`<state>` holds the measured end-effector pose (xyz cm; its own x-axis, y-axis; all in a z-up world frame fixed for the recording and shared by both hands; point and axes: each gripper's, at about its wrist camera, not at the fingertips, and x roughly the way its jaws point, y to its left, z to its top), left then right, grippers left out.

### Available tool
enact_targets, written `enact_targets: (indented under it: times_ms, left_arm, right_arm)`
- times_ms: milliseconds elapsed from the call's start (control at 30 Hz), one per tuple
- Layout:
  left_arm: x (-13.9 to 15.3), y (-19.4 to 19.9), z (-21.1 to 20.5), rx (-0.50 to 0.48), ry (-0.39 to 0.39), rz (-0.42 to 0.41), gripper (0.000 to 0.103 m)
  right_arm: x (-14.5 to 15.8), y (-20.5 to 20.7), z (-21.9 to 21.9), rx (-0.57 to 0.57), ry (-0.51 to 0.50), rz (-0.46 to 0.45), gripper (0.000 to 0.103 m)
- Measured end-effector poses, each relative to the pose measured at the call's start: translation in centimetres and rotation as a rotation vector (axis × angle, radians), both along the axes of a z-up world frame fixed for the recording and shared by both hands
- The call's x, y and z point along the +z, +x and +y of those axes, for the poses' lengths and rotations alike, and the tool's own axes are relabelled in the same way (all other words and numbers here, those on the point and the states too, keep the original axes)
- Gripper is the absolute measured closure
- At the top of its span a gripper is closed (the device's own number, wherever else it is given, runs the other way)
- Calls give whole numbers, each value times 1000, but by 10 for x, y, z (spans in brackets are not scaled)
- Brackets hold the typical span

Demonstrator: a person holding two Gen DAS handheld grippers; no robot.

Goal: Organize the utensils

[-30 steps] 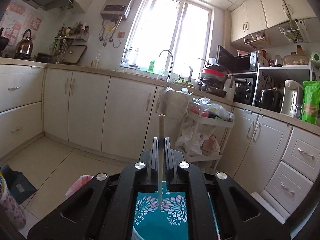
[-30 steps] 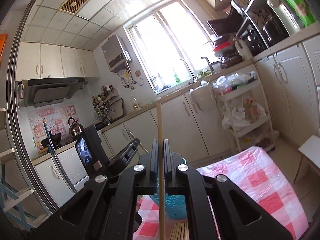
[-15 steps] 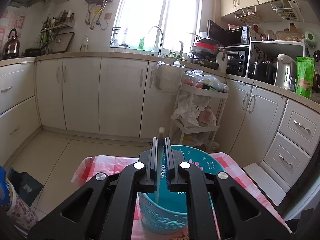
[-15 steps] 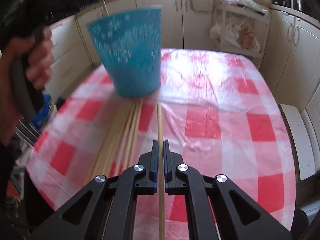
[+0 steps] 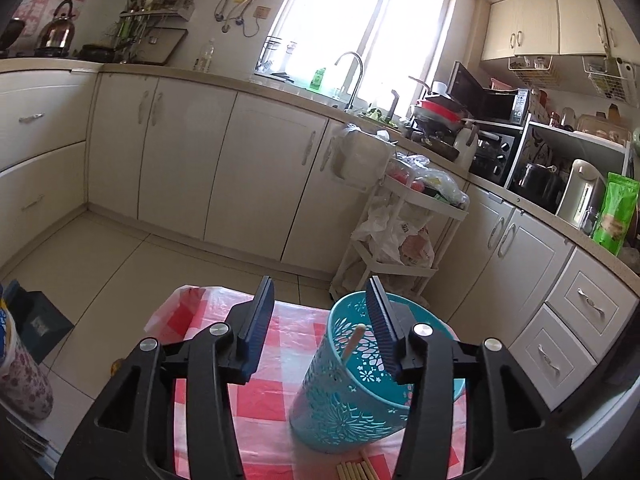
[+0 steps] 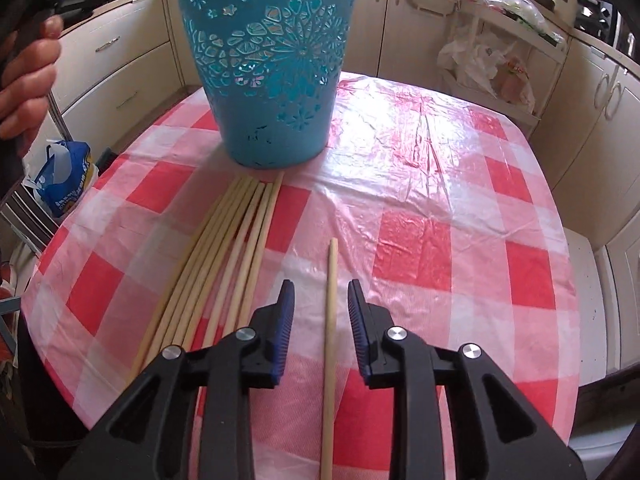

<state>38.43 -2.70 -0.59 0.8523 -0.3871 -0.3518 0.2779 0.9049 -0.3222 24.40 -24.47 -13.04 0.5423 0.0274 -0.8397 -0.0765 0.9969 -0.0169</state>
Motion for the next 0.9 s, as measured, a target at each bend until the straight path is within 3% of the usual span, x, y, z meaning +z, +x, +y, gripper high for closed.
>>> enact_targets:
  times_ms: [133,167,233,367,467,700,900]
  left_arm:
    - [-6,-5,4,0,-2,15,56]
    - [-9,-6,6,2,-4,21,56]
    - [-13,-8,10,8,-11,32,56]
    - [-20,-14,20,34,-36,50,55]
    - [-32,-23,28,56,-43,62,55]
    - [-80,-36,35,97,-93,165,53]
    - [-110,-41,30,88,-135,224,53]
  right_arm:
    - [-6,11,1,31,-14,32,83]
    - [-6,10,4,53,-29,31,98]
    - [-5,9,9,76,-72,29,97]
    - [5,-2,0,25,-8,-34,97]
    - [36,-16,-13,-25,114,-198,97]
    - [138,-57,-31,-125,370,-727,97]
    - [201,-61,-23,-120,475,-1021,97]
